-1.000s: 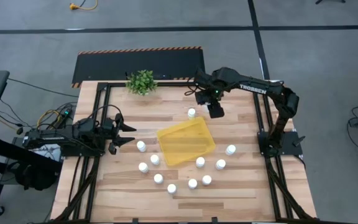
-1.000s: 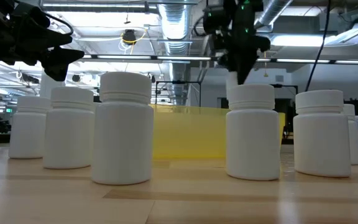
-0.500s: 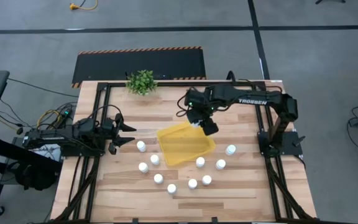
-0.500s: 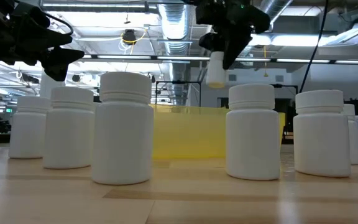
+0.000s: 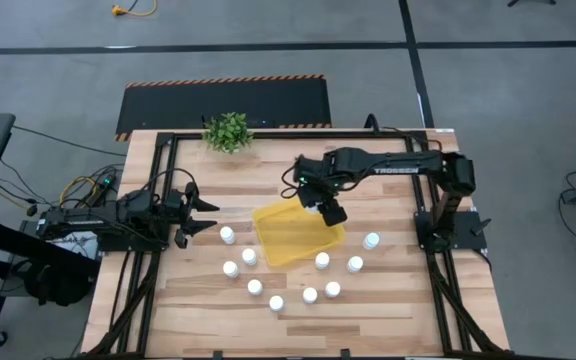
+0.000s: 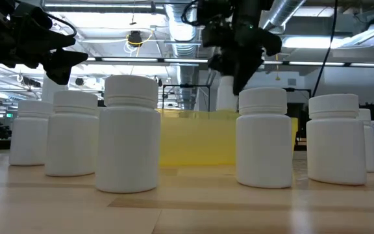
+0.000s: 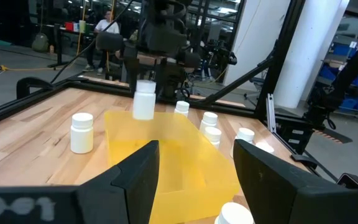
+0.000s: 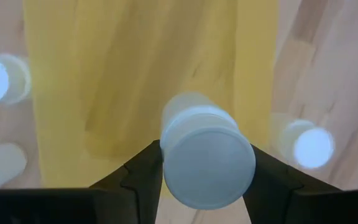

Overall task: Pick and place pill bottles into a basket
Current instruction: Put the white pill bottle into the yellow bin

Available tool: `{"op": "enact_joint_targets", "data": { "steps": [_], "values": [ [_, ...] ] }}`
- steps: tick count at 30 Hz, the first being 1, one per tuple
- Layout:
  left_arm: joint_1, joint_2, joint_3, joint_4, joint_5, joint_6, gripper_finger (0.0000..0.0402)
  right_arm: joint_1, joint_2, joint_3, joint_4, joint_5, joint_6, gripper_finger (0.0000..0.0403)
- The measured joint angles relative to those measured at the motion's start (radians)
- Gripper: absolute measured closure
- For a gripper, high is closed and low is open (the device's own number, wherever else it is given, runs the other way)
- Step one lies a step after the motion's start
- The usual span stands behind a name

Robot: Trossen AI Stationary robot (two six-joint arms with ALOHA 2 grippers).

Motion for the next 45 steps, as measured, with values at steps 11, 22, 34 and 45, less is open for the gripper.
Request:
{"op": "enact_joint_targets", "data": {
  "steps": [11, 22, 34, 45],
  "values": [
    [0.000, -0.001, 0.000, -0.004, -0.023, 0.000, 0.0207, 0.006, 0.147, 0.002, 0.022, -0.018, -0.040, 0.0234],
    [0.000, -0.001, 0.000, -0.006, -0.031, 0.000, 0.0207, 0.006, 0.176, 0.002, 0.109, -0.017, -0.062, 0.0231],
    [0.000, -0.001, 0.000, -0.006, -0.031, 0.000, 0.0207, 0.013, 0.191, 0.003, 0.104, -0.012, -0.088, 0.0230],
    [0.000, -0.001, 0.000, -0.006, -0.031, 0.000, 0.0207, 0.013, 0.191, 0.003, 0.115, -0.012, -0.107, 0.0204]
  ]
}}
